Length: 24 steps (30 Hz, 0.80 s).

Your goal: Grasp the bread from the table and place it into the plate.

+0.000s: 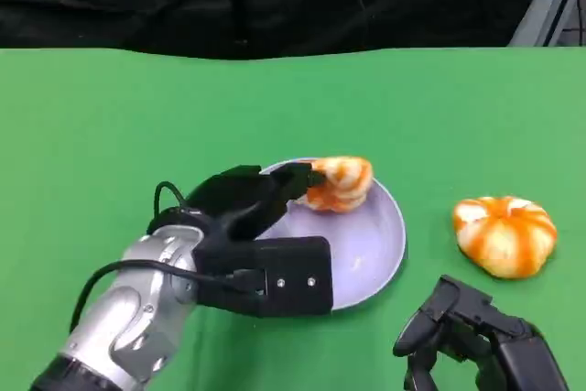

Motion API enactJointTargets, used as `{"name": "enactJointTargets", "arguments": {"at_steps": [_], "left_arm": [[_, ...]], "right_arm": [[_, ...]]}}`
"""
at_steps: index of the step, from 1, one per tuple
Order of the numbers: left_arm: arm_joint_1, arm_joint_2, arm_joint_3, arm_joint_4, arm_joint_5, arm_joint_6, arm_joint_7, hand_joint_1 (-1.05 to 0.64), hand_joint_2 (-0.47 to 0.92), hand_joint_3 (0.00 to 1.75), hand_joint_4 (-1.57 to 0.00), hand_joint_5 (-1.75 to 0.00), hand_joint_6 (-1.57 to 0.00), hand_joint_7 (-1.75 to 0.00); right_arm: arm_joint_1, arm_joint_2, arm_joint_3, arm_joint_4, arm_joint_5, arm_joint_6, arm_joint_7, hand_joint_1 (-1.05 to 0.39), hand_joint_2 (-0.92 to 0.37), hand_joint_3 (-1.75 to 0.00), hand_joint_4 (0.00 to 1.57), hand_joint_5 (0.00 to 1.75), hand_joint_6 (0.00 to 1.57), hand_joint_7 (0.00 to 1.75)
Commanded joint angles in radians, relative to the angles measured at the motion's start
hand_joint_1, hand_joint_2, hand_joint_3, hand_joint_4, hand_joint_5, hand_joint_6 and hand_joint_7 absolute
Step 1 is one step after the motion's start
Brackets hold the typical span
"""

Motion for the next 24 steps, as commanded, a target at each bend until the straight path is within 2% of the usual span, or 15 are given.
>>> {"name": "enactJointTargets", "arguments": {"at_steps": [1,12,13,14,15,16,18,24], "left_arm": [[-0.014,0.022,-0.005,-0.039,0.022,0.035,-0.039,-0.78,0.92,0.28,0.00,-0.26,0.00,-0.01],[-0.012,0.021,-0.005,-0.045,0.024,0.043,-0.045,-0.78,0.92,0.28,0.00,-0.24,0.00,0.00],[0.017,0.063,0.038,-0.100,-0.004,0.006,-0.040,-0.78,0.92,0.28,0.00,-0.24,0.00,0.00],[0.039,0.094,0.071,-0.143,-0.026,-0.021,-0.037,-0.70,0.92,0.28,-0.32,-0.44,-0.32,-0.14],[0.054,0.116,0.093,-0.173,-0.041,-0.040,-0.036,-0.66,0.92,0.28,-0.52,-0.57,-0.52,-0.21],[0.064,0.129,0.106,-0.189,-0.050,-0.052,-0.036,-0.64,0.92,0.28,-0.58,-0.61,-0.59,-0.24],[0.068,0.132,0.109,-0.195,-0.054,-0.057,-0.039,-0.63,0.92,0.28,-0.64,-0.65,-0.66,-0.25],[0.070,0.136,0.109,-0.199,-0.059,-0.058,-0.040,-0.62,0.92,0.28,-0.65,-0.67,-0.68,-0.24]], "right_arm": [[0.001,-0.007,-0.008,-0.005,0.011,0.001,-0.001,-0.01,-0.33,-1.40,0.65,1.74,0.65,1.52],[0.001,-0.007,-0.008,-0.005,0.011,0.001,-0.002,-0.01,-0.33,-1.40,0.65,1.73,0.65,1.52],[-0.001,-0.006,-0.008,0.001,0.011,-0.004,-0.002,-0.01,-0.33,-1.40,0.65,1.73,0.65,1.52],[-0.003,-0.006,-0.007,0.006,0.011,-0.008,-0.003,0.00,-0.33,-1.40,0.65,1.74,0.65,1.52],[-0.004,-0.005,-0.007,0.009,0.011,-0.011,-0.003,0.00,-0.33,-1.41,0.65,1.74,0.65,1.52],[-0.005,-0.005,-0.007,0.011,0.011,-0.013,-0.003,0.00,-0.33,-1.41,0.65,1.74,0.65,1.52],[-0.005,-0.005,-0.007,0.012,0.010,-0.013,-0.003,0.00,-0.32,-1.42,0.65,1.75,0.65,1.52],[-0.005,-0.005,-0.007,0.012,0.011,-0.014,-0.004,0.00,-0.32,-1.42,0.65,1.75,0.65,1.52]]}}
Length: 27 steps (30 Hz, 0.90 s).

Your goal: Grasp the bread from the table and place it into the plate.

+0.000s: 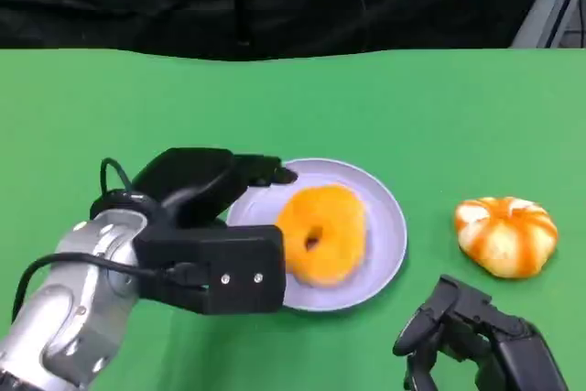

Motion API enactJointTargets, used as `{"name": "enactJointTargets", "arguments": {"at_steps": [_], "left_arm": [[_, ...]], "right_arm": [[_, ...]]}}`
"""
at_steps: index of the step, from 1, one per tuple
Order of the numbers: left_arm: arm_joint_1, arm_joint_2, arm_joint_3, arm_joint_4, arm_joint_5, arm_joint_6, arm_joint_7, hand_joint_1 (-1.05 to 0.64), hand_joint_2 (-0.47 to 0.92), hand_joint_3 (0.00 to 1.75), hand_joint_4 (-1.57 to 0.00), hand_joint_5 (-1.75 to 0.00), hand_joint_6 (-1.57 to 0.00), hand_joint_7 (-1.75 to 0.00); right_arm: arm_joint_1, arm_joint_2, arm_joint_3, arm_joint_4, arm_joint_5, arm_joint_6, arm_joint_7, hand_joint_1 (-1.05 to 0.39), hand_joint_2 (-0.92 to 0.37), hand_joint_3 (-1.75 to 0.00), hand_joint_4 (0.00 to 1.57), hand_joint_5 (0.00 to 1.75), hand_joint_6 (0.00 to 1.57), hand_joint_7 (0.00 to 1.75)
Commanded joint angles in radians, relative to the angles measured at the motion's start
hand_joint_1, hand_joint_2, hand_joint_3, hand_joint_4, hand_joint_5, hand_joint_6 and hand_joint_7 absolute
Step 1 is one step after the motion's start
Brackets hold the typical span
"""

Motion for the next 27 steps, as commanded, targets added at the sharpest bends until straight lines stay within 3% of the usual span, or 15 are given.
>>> {"name": "enactJointTargets", "arguments": {"at_steps": [1,3,5,6,7,9,13,14,18,22,27], "left_arm": [[0.076,0.023,0.069,-0.050,-0.044,-0.046,0.053,-0.62,0.92,0.28,-0.64,-0.67,-0.68,-0.24],[0.166,0.037,0.155,-0.103,-0.095,-0.102,0.124,-0.49,0.92,0.22,-0.71,-1.01,-0.79,-0.35],[0.271,0.019,0.237,-0.142,-0.207,-0.172,0.149,-0.47,0.92,0.21,-0.71,-1.07,-0.80,-0.37],[0.335,0.004,0.284,-0.163,-0.285,-0.213,0.156,-0.43,0.92,0.22,-0.65,-1.21,-0.79,-0.45],[0.388,-0.021,0.325,-0.170,-0.372,-0.254,0.161,-0.38,0.92,0.22,-0.61,-1.32,-0.71,-0.64],[0.442,-0.054,0.363,-0.166,-0.486,-0.294,0.153,-0.31,0.92,0.22,-0.62,-1.34,-0.65,-0.81],[0.520,-0.106,0.395,-0.152,-0.643,-0.344,0.124,-0.07,0.45,1.21,-0.67,-1.43,-0.60,-1.10],[0.541,-0.115,0.400,-0.147,-0.666,-0.364,0.121,-0.04,0.41,1.31,-0.67,-1.45,-0.60,-1.12],[0.584,-0.128,0.408,-0.125,-0.686,-0.434,0.118,0.01,0.42,1.38,-0.74,-1.56,-0.69,-1.34],[0.588,-0.132,0.411,-0.117,-0.686,-0.451,0.114,0.02,0.43,1.39,-0.76,-1.59,-0.71,-1.41],[0.634,-0.194,0.416,-0.112,-0.725,-0.415,0.134,-0.01,0.38,1.48,-0.85,-1.74,-0.78,-1.58]], "right_arm": [[0.003,-0.004,-0.006,0.001,0.009,-0.014,-0.005,0.00,-0.32,-1.42,0.65,1.75,0.65,1.52],[0.005,-0.002,-0.005,0.002,0.009,-0.015,-0.007,-0.01,-0.32,-1.42,0.65,1.74,0.66,1.53],[0.006,-0.002,-0.005,0.001,0.010,-0.011,-0.006,-0.02,-0.32,-1.41,0.64,1.75,0.66,1.53],[0.006,-0.003,-0.005,0.000,0.011,-0.008,-0.006,-0.03,-0.32,-1.40,0.64,1.74,0.65,1.52],[0.004,-0.005,-0.007,0.001,0.011,-0.008,-0.005,-0.04,-0.33,-1.39,0.64,1.74,0.65,1.52],[0.002,-0.007,-0.009,0.004,0.012,-0.009,-0.004,-0.04,-0.34,-1.37,0.64,1.74,0.65,1.52],[0.003,-0.010,-0.013,0.004,0.022,-0.009,0.000,-0.04,-0.35,-1.36,0.64,1.75,0.65,1.51],[0.003,-0.012,-0.014,0.004,0.021,-0.010,-0.001,-0.04,-0.35,-1.36,0.64,1.75,0.65,1.51],[0.005,-0.017,-0.020,0.000,0.023,-0.010,0.001,-0.05,-0.35,-1.35,0.64,1.73,0.65,1.50],[0.005,-0.017,-0.021,-0.001,0.023,-0.010,0.002,-0.05,-0.36,-1.34,0.64,1.73,0.65,1.50],[0.000,-0.019,-0.030,0.005,0.030,-0.018,0.007,-0.03,-0.33,-1.39,0.65,1.74,0.66,1.52]]}}
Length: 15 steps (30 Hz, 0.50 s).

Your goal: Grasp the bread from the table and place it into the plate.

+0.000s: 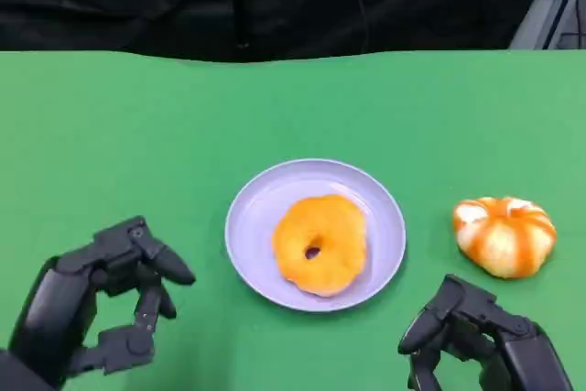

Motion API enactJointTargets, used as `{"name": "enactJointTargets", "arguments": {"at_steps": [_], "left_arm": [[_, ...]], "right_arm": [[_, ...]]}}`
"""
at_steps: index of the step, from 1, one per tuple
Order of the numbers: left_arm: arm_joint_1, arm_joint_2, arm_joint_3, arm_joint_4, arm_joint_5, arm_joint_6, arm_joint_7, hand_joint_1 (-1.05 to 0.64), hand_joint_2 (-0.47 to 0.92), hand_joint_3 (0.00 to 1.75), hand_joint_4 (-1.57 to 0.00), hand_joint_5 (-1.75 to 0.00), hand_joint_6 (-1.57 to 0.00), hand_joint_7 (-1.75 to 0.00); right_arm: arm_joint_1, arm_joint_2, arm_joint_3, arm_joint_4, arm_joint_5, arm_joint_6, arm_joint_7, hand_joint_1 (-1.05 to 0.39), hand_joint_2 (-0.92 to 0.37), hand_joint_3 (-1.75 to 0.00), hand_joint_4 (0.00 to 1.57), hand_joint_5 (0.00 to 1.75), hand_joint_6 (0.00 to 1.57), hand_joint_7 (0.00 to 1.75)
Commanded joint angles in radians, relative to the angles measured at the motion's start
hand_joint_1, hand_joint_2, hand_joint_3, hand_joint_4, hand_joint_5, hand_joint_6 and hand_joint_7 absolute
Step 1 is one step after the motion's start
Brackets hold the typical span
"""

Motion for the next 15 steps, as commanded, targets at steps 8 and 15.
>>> {"name": "enactJointTargets", "arguments": {"at_steps": [8,15], "left_arm": [[0.014,-0.060,0.008,0.048,-0.041,0.004,-0.009,-0.06,0.36,1.46,-0.86,-1.75,-0.78,-1.60],[0.017,-0.060,0.005,0.048,-0.053,0.002,-0.027,-0.07,0.37,1.44,-0.86,-1.75,-0.77,-1.61]], "right_arm": [[0.006,-0.006,-0.023,-0.012,0.023,0.000,0.009,-0.02,-0.33,-1.40,0.66,1.73,0.66,1.52],[0.001,-0.006,-0.018,-0.012,0.015,0.002,0.006,-0.02,-0.31,-1.43,0.67,1.75,0.66,1.54]]}}
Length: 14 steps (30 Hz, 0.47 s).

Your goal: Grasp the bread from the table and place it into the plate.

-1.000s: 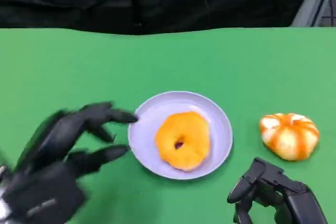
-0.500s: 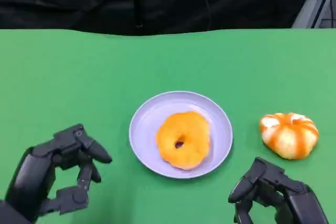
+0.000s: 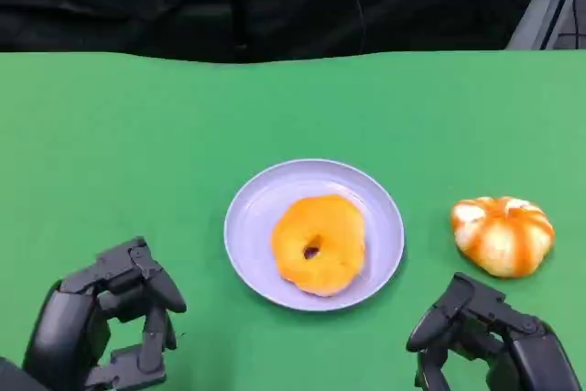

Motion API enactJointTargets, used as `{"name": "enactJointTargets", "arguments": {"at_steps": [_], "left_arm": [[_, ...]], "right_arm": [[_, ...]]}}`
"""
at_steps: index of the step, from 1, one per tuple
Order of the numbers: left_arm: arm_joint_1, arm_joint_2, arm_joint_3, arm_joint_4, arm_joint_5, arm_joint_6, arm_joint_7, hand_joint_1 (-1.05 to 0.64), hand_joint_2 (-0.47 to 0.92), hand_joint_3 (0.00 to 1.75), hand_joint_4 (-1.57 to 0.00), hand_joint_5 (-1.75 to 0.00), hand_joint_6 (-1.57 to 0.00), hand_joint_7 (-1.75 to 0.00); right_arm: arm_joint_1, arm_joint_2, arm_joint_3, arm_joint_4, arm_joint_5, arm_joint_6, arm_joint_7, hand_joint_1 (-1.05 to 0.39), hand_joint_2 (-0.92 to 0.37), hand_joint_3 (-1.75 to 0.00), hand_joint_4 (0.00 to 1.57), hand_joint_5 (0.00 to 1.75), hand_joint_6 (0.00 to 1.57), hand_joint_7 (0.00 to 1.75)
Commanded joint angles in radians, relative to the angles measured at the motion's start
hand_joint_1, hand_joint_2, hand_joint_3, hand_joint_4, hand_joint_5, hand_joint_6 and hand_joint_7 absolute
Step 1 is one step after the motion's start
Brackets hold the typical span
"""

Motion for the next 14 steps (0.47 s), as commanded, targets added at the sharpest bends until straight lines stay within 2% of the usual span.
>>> {"name": "enactJointTargets", "arguments": {"at_steps": [1,14], "left_arm": [[0.002,0.007,0.002,-0.002,-0.012,-0.004,-0.013,-0.06,0.37,1.44,-0.86,-1.75,-0.77,-1.61],[0.013,0.004,-0.007,-0.019,-0.024,0.021,-0.023,-0.05,0.35,1.48,-0.87,-1.75,-0.79,-1.60]], "right_arm": [[-0.001,-0.008,-0.001,-0.009,-0.003,-0.004,-0.002,-0.02,-0.31,-1.43,0.67,1.75,0.66,1.54],[0.008,-0.012,-0.005,-0.015,0.008,-0.005,0.006,0.01,-0.32,-1.42,0.66,1.75,0.66,1.54]]}}
